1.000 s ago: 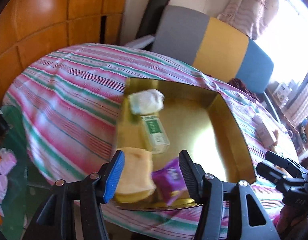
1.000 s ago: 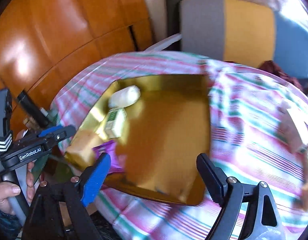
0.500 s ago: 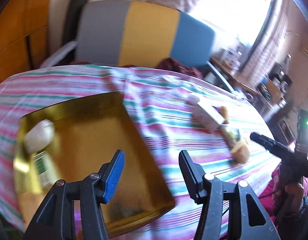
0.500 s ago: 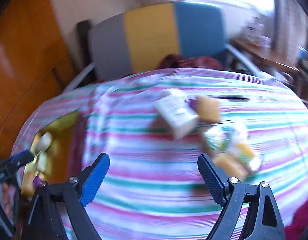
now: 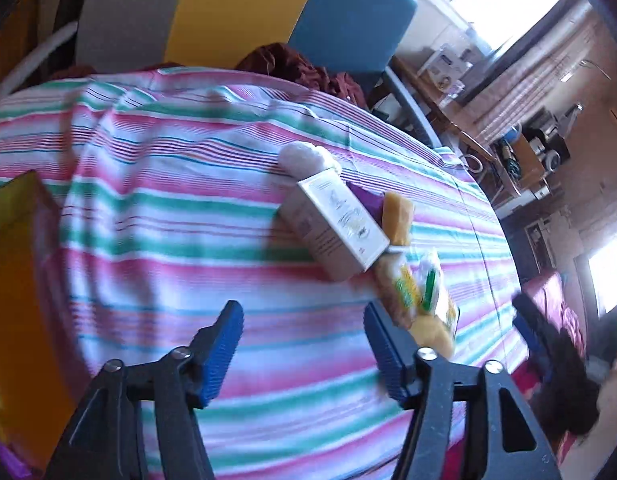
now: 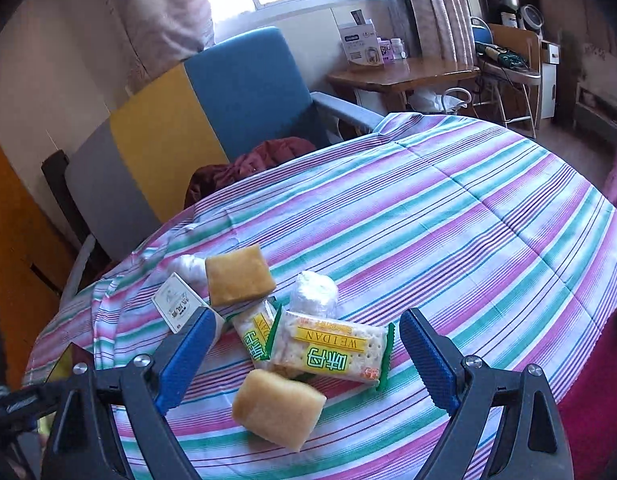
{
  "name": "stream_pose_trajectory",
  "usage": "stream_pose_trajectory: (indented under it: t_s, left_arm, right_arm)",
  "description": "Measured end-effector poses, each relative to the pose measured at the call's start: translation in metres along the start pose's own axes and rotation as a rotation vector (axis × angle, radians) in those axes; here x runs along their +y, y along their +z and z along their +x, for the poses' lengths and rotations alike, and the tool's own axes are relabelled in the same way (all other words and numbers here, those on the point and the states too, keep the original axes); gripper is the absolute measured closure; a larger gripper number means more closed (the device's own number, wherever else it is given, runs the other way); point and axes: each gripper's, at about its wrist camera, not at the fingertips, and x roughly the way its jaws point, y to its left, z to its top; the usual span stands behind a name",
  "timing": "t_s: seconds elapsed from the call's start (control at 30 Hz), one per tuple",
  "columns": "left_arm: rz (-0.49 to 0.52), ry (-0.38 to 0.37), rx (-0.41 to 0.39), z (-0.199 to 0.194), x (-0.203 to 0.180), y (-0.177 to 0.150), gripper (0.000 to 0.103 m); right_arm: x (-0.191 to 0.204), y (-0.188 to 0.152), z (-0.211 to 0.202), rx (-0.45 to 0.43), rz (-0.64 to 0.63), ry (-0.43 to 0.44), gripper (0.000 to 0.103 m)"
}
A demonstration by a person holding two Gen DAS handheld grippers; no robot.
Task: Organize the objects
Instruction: 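Grasp the white printed box with the left tool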
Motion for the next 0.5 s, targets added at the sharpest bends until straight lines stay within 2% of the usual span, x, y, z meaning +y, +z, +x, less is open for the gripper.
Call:
stream_pose_trajectory:
  t_s: [0.07, 0.17, 0.27, 0.4, 0.5]
  left_arm:
    - [-0.028, -0.009, 0.011, 0.015, -0.009, 0.011, 0.029]
    - [-0.078, -0.004, 0.025, 0.038, -0.02, 0.031, 0.026]
    - [-0.116, 0.059, 0.022, 0.061, -0.026, 0.05, 0.023]
    - [-0.147, 0.106, 0.036, 0.091, -0.035, 0.067, 0.021]
    - [-0.16, 0.122, 0.064, 0.109, -0.041, 0.069, 0.021]
  right_arm:
    - [-0.001, -0.001, 0.0, 0.011, 0.01, 0.02, 0.009]
    - [-0.006, -0.002, 0.002, 0.027, 0.042, 0.038, 0.009]
    - [-0.014, -0.002, 0.003, 0.037, 0.09, 0.065, 0.009]
    - [-0.024, 0.0, 0.0, 0.026, 0.143, 0.091, 0.009]
    - [-0.027, 0.0, 0.002, 0.038, 0.165, 0.108, 0.008]
